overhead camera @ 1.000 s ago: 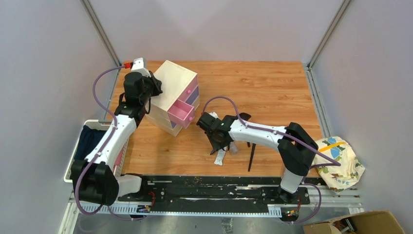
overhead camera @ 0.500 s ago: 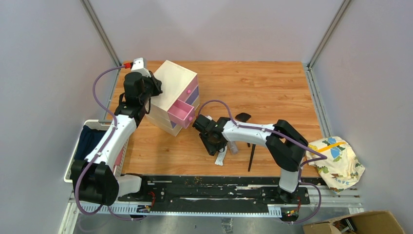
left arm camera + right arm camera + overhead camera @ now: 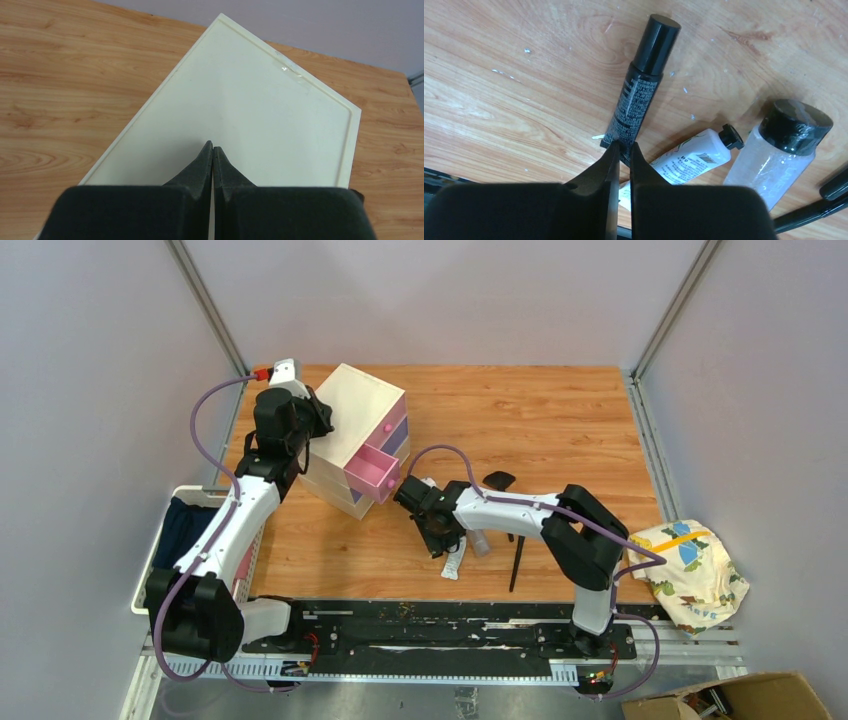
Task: Organize the makeup
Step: Pick up the makeup from the center of the board, then place the makeup in the drawer.
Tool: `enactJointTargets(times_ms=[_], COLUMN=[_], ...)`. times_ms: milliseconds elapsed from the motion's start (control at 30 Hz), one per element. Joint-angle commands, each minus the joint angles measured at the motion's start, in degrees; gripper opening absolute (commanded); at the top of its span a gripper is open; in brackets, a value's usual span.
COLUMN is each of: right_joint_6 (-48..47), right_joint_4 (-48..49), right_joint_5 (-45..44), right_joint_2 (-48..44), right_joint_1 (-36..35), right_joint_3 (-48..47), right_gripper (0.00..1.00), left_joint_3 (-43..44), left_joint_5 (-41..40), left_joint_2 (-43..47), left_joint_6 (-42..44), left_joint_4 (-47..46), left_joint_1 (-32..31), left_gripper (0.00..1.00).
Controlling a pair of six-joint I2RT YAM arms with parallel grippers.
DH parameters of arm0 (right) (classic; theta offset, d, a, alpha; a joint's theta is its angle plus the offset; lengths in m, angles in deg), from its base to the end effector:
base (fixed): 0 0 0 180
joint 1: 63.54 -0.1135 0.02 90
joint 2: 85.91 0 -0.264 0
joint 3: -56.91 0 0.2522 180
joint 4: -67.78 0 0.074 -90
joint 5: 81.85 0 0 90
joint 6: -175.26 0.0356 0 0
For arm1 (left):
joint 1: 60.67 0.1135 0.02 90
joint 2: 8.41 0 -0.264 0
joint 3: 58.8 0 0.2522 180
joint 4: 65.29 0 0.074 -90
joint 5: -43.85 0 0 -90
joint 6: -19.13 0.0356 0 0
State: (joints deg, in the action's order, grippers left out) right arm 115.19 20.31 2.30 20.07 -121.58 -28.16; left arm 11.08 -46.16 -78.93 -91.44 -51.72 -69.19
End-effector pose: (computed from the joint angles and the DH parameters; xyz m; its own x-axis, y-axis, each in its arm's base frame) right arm 0.1982 0.3108 0.1756 -0.8376 -0.4049 -0.3666 -0.4687 0.8775 0.1017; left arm 0.2872 -0.0430 0.3327 -0.2793 -0.3134 -0.9076 0.0533 0.9387 -0.3406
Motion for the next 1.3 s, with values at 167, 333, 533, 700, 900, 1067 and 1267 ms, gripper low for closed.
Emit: enactJointTargets(times_ms=[167,333,533,700,900,1067,1267], right_joint_6=[2.6,3.0,-1.0,-5.5,-9.4,-5.6,6.4], right_joint_4=[0.6,-0.4,-1.9,-1.7,0.0,-0.4,10.3], right_joint_5=[-2.6,-7.3,-7.9,-4.6,2.6,17.4,32.5], right_joint_2=[-0.2,-6.9,-20.0,-25.1,-21.4,-15.9,-16.7], right_joint_1=[-0.8,-0.9,-1.1,-1.2,-1.0,0.0,2.3], right_joint_3=[1.4,2.0,-2.3,-10.5,-20.8,-28.3,-21.5], right_gripper=[0.0,0.0,0.0,0.0,0.0,0.0,0.0], left_joint_3=[-1.5,-1.3,-1.1,-1.0,-0.8,-0.8,-1.1], left_joint_5=[0.1,0.1,0.1,0.1,0.1,0.1,-1.3], left_joint_2=[0.9,1.0,1.3,1.2,1.0,1.7,2.2], left_joint_6=[0.7,0.7,0.6,0.4,0.0,0.4,0.5], left_joint_4=[2.0,2.4,2.5,2.6,2.4,3.1,3.1], left_joint_1=[-0.5,-0.5,-0.5,-0.5,-0.5,-0.5,-0.5], left_gripper=[0.0,0.0,0.0,0.0,0.0,0.0,0.0])
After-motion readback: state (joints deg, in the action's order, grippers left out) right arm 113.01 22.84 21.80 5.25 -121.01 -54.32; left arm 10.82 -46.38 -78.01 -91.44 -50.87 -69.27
